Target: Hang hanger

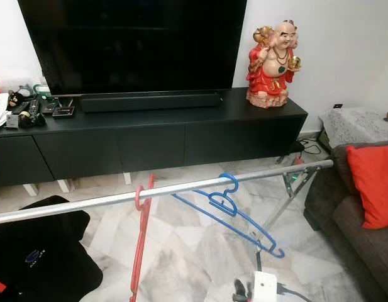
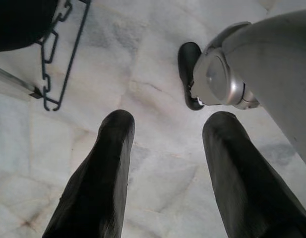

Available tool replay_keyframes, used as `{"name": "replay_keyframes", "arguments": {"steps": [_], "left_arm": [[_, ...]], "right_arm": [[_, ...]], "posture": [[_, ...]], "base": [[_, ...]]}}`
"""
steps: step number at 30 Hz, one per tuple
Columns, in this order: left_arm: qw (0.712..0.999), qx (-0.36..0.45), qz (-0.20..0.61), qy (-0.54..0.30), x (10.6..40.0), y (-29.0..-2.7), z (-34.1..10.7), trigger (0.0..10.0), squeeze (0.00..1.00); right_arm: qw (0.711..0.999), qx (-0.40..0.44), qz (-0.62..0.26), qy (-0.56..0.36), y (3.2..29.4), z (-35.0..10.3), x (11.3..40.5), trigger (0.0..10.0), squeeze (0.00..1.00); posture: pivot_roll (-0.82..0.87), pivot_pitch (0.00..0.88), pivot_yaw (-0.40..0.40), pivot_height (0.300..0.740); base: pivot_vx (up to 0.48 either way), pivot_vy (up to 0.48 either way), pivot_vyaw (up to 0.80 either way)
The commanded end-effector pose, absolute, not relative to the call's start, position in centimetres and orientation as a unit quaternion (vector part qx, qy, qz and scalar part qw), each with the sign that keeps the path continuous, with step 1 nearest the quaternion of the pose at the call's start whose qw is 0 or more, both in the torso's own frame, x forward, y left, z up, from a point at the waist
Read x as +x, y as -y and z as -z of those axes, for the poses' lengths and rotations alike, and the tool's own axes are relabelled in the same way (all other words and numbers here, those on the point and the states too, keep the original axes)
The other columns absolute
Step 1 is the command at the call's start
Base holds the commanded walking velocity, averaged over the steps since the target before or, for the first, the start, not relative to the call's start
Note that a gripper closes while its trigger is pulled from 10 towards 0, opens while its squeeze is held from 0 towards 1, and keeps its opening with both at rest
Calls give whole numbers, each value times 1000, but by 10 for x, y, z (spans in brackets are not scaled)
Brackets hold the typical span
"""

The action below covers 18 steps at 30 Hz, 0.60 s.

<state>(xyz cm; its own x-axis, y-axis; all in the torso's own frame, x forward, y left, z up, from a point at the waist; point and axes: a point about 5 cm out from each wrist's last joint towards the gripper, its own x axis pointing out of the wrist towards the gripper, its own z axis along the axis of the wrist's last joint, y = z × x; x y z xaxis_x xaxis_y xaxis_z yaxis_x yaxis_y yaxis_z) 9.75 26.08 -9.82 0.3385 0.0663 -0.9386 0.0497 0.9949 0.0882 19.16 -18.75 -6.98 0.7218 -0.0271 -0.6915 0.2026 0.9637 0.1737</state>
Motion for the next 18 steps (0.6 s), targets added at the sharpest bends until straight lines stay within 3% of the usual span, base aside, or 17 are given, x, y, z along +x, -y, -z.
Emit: {"name": "replay_keyframes", "arguments": {"steps": [1, 5, 18], "left_arm": [[816, 48, -16, -576, 97, -263, 98, 10000, 0], [820, 49, -30, -570, 97, -265, 97, 10000, 0], [820, 54, -23, -569, 98, -263, 98, 10000, 0]], "right_arm": [[902, 129, 91, -402, 189, 79, 180, 10000, 0], [879, 118, 95, -451, 180, 91, 165, 10000, 0], [867, 121, 117, -469, 188, 96, 155, 10000, 0]], "posture": [[105, 0, -30, 740], [101, 0, -24, 740], [101, 0, -22, 740]], "base": [[0, 0, 0], [0, 0, 0], [0, 0, 0]]}}
